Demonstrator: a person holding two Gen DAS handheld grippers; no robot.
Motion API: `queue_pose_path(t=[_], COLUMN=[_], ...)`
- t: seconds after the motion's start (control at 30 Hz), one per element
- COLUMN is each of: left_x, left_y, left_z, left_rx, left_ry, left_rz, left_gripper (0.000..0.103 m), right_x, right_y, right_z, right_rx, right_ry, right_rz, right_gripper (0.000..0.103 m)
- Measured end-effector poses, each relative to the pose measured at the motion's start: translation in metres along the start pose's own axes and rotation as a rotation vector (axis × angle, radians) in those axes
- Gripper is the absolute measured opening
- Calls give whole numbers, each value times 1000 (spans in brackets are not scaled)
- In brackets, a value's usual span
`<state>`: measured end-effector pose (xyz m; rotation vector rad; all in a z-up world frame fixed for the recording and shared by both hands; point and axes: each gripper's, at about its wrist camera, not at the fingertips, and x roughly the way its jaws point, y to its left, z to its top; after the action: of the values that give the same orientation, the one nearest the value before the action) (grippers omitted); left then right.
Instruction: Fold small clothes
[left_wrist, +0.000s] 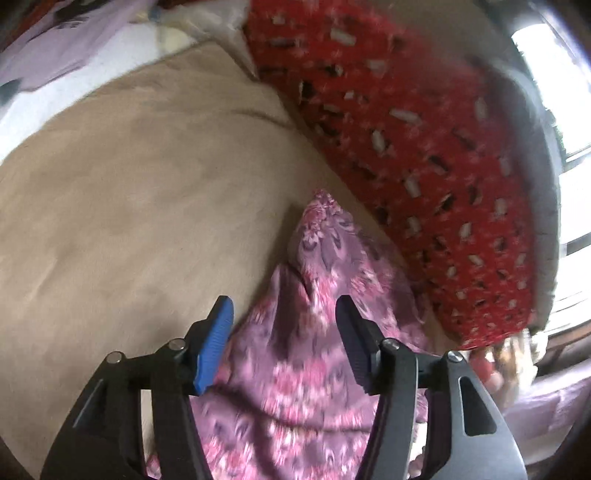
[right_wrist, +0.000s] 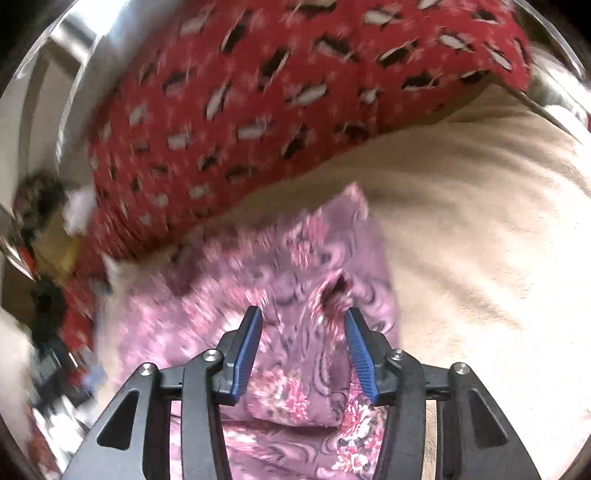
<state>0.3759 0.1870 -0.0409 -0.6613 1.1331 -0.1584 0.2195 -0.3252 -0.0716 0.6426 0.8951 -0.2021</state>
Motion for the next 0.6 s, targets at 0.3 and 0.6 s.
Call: queue_pose_path(t=[0.3, 0.6], left_x=[59, 13], left_y=[-25, -29], left_z=[4, -26], left_rx=[162, 184], left_ry=[-49, -62], left_rz=[306, 90], left_gripper=[1, 5], right_x=[-23, -42], right_y=[-27, -33], right_z=[5, -12], right_rx=[90, 114], right_ry=[-181, -204], right_rz=[91, 136], right_gripper=[2, 12])
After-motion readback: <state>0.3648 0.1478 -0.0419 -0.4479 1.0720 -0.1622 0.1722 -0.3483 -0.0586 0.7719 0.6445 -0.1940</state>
